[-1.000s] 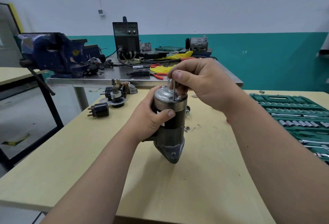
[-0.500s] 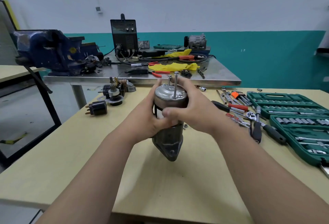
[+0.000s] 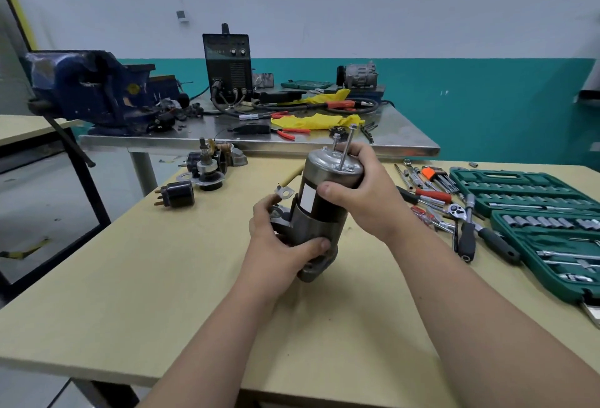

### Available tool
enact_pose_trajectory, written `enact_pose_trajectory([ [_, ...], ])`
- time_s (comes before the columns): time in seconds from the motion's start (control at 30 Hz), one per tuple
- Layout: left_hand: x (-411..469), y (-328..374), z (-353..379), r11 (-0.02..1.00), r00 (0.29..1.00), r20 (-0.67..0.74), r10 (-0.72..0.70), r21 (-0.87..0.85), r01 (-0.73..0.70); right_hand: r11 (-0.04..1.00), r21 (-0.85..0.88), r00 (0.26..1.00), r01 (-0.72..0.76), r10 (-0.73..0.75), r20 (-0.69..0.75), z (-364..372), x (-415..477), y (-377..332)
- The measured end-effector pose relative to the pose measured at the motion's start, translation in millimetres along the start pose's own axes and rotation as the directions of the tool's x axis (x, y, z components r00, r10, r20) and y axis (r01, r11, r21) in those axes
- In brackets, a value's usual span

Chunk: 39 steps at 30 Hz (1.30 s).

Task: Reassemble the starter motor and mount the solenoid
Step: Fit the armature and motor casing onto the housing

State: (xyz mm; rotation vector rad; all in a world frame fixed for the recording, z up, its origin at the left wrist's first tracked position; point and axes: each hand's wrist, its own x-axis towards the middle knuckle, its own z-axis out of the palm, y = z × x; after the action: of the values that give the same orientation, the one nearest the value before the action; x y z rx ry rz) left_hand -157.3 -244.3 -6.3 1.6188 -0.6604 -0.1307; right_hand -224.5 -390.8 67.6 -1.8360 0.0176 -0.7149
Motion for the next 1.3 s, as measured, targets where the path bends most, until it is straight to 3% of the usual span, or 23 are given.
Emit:
enact_pose_trajectory([
  [0.17, 0.9, -2.0, 6.3, 1.0, 0.999, -0.05, -0.013, 0.017, 0.014, 0.999, 0.043, 0.975, 0.001, 0.008, -0.22, 13.5, -4.8, 11.6],
  [0.23, -1.9, -2.1, 6.9, 0.998, 0.999, -0.042, -0.025, 0.062, 0.028, 0.998, 0.053, 0.969, 0.016, -0.003, -0.246, 14.1, -7.0, 12.3],
  [0.4, 6.2, 13.7, 1.0, 0.906, 0.993, -0.08, 0.092, 0.421, -0.05, 0.999, -0.035, 0.993, 0.006, -0.01, -0.118, 8.2, -4.5, 8.5],
  [0.5, 11.5, 29.7, -3.2, 0.883, 0.997, -0.073, 0.031, 0.469, 0.007, 0.99, -0.142, 1.0, 0.003, -0.002, 0.008, 6.6, 0.7, -0.5],
  [0.63, 12.7, 36.0, -10.8, 0.819, 0.995, 0.02, 0.097, 0.567, -0.091, 0.955, -0.296, 0.991, -0.009, 0.047, 0.124, 0.6, 8.4, -12.2],
  [0.8, 23.5, 39.1, -21.3, 0.942, 0.99, 0.131, 0.044, 0.324, -0.085, 0.949, -0.311, 0.966, 0.044, 0.038, 0.254, 4.9, 15.9, -21.4],
  [1.03, 28.7, 34.6, -33.3, 0.975, 0.965, 0.251, 0.071, 0.188, -0.121, 0.945, -0.324, 0.958, 0.045, 0.052, 0.284, 8.8, 21.5, -26.9],
  [1.1, 29.1, 33.4, -29.6, 0.973, 0.967, 0.248, 0.062, 0.2, -0.114, 0.936, -0.333, 0.986, 0.109, -0.06, 0.153, 8.2, 21.0, -38.7],
  [1.17, 30.5, 32.8, -26.1, 0.973, 0.967, 0.251, 0.052, 0.203, -0.106, 0.878, -0.399, 0.961, 0.267, -0.276, 0.036, 10.8, 20.6, -52.6],
  [1.23, 30.8, 33.4, -24.2, 0.974, 0.969, 0.245, 0.038, 0.207, -0.09, 0.771, -0.515, 0.907, 0.373, -0.419, 0.03, 14.8, 19.0, -62.2],
  [1.3, 29.2, 34.1, -22.6, 0.972, 0.976, 0.214, 0.044, 0.215, -0.091, 0.72, -0.585, 0.889, 0.373, -0.458, 0.002, 19.2, 15.9, -64.4],
])
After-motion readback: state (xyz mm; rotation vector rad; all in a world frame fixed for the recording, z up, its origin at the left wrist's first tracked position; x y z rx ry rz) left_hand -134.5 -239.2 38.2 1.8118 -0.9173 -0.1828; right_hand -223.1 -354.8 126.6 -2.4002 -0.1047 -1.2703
